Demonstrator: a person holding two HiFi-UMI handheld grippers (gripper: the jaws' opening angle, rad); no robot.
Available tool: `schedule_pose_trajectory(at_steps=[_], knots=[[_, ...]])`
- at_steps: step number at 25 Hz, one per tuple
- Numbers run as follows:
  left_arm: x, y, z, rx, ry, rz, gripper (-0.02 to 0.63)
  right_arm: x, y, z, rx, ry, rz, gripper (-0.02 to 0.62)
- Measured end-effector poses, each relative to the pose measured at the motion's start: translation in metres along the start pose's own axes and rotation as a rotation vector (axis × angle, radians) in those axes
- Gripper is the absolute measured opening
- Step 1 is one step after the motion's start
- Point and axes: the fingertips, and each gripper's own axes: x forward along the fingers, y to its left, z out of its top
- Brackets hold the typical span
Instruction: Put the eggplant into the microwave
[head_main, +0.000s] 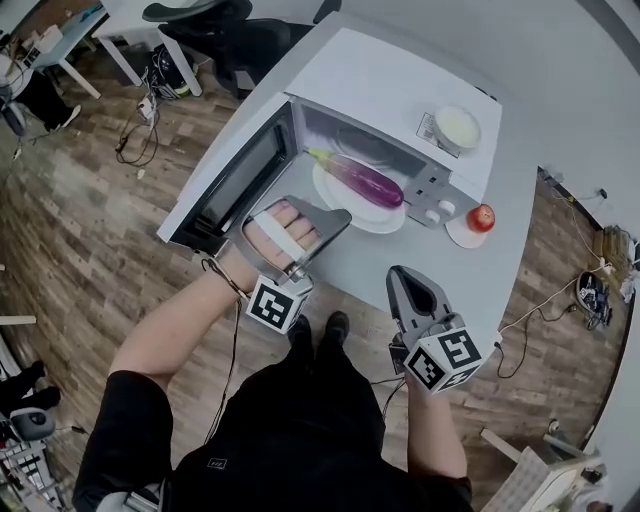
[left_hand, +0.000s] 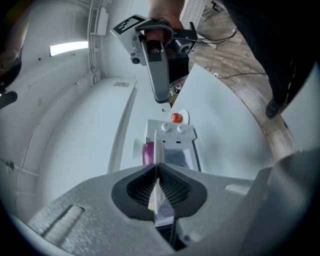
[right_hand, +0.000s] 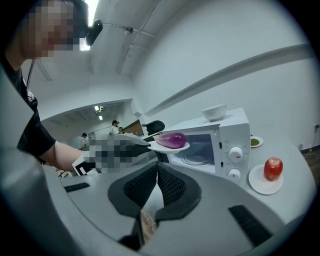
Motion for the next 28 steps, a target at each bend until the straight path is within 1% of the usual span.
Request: schedule_pose_trajectory(at_steps=[3,5,11,17,23,28], knots=[[0.014,-0.011,-0.009,-0.025,0.014,0.004,0.021,0.016,-0.005,-0.001,-0.007,0.005,0.020,0.017],[0.024,-0.020,-0.015,-0.019,0.023,-0.001,0.021,0.025,-0.006,-0.005,-0.009,0.008,0.036,0.017],[0.045,-0.048,-0.027,-0.032,0.034,-0.010,0.021,0.043,-0.006,-0.032,0.027,0.032,0.077,0.017],[0.070,-0.071,-0.035,-0.056,0.015,-0.002,0.021,0.058,-0.021,-0.053,0.052,0.043,0.067,0.017],[0.098,-0.096,-0.043,-0.034,0.007,-0.017,0.021,0.069,-0.037,-0.066,0.059,0.043,0.051,0.017],[0.119,-0.112,-0.052,-0.067,0.011,-0.002,0.021,0.080,-0.052,-0.080,0.068,0.055,0.036,0.017]])
